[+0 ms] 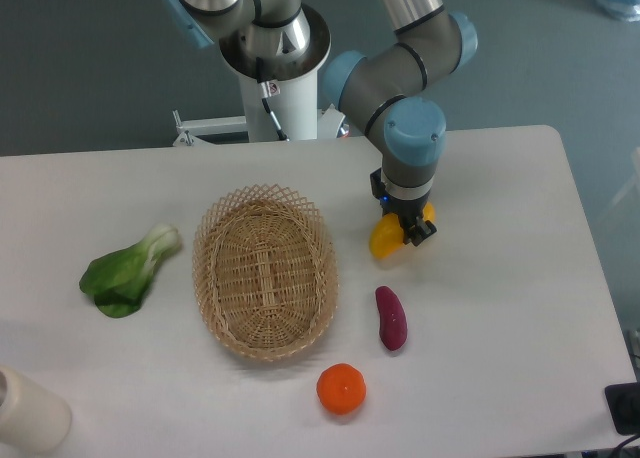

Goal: Place the mango on the table
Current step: 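Carry the yellow mango with the gripper and lower it toward the table, then open the gripper to release the mango onto the table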

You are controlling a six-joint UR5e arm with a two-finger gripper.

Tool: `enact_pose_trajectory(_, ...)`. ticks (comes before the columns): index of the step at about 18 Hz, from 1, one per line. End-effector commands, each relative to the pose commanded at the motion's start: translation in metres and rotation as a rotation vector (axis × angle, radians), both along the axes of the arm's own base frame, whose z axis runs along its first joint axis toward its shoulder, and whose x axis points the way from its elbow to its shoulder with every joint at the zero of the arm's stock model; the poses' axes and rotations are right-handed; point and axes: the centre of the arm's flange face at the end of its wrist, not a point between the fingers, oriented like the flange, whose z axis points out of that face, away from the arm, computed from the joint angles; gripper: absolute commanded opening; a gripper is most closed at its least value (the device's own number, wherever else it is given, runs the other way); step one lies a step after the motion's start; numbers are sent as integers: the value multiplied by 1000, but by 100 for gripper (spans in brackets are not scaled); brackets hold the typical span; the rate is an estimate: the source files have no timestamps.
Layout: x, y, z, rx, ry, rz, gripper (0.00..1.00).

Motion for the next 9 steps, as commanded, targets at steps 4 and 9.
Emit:
enact_pose_trajectory(4, -2, 1, 3, 13, 4, 12, 100)
enact_pose_trajectory(9, -12, 4, 17, 31, 27, 18, 100)
